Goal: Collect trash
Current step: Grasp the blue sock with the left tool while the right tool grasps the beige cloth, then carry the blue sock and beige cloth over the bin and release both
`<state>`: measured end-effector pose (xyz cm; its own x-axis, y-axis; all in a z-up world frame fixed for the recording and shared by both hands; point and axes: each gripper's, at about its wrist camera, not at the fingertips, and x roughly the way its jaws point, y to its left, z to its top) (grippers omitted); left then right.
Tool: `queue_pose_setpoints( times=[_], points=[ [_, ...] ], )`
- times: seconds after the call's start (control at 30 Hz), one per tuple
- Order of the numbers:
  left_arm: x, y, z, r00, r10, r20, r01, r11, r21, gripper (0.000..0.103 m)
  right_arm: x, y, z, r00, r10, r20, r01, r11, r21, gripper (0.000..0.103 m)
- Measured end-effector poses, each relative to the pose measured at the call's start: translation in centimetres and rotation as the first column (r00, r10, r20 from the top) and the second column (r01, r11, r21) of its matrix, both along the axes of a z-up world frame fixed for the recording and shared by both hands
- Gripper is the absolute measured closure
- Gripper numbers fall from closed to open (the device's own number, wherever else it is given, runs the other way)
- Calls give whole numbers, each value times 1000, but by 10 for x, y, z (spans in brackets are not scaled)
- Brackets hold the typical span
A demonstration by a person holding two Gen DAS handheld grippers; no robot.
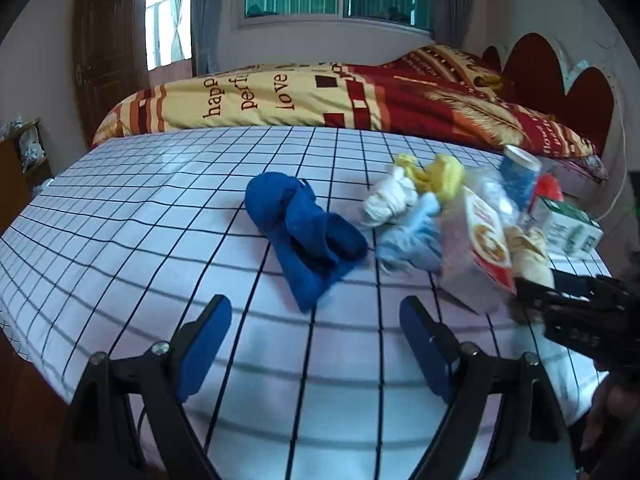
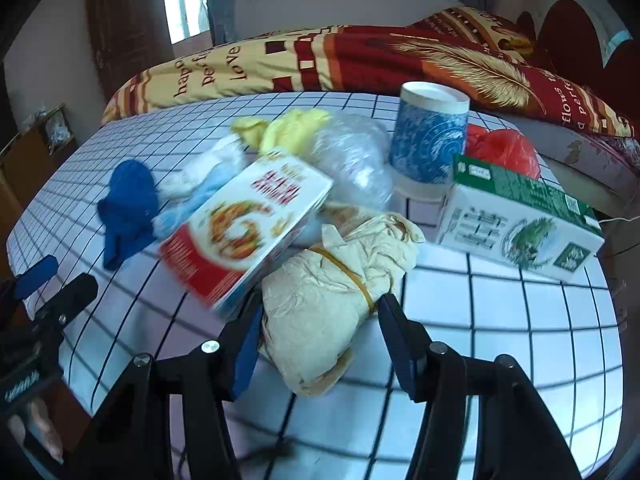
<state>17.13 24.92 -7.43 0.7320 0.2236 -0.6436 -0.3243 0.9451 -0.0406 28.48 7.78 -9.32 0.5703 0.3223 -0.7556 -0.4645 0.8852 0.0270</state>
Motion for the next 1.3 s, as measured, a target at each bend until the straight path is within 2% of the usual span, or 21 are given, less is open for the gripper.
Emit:
queue_pose_setpoints(
  times=[0.2, 0.4, 0.47, 0.53, 0.6, 0.7, 0.93, 1.3],
  points=[
    [34, 18, -4, 1000, 15, -1, -15, 999, -40, 21, 14, 2, -1, 999, 31, 8, -31, 999, -10, 59],
    [60, 21, -9, 999, 14, -47, -16, 999, -47, 30, 21, 3, -1, 999, 46, 12, -46, 999, -5, 62],
    [68, 26, -12, 997, 15, -74, -20, 998, -67, 42, 22, 3, 0, 999, 51, 8, -51, 999, -5, 63],
    [74, 31, -19, 992, 14, -122, -25, 996, -89, 82, 22, 2, 1, 998, 56, 5, -56, 998, 4, 69],
    [66, 35, -15, 995, 13, -103, -24, 994, -109, 90, 21, 1, 4, 998, 65, 5, -65, 998, 9, 73],
    [47, 31, -6, 998, 8, -62, -13, 996, -87, 91, 14, -4, 10, 997, 74, 18, -75, 997, 12, 75],
    [-2, 16, 14, 1000, -11, 10, 12, 995, -98, 92, -14, -24, 30, 994, 83, 69, -86, 995, 48, 79],
    [-40, -39, 38, 992, -120, 42, 121, 992, -36, 92, -63, -61, 50, 991, 54, 121, -63, 995, 73, 79]
  ],
)
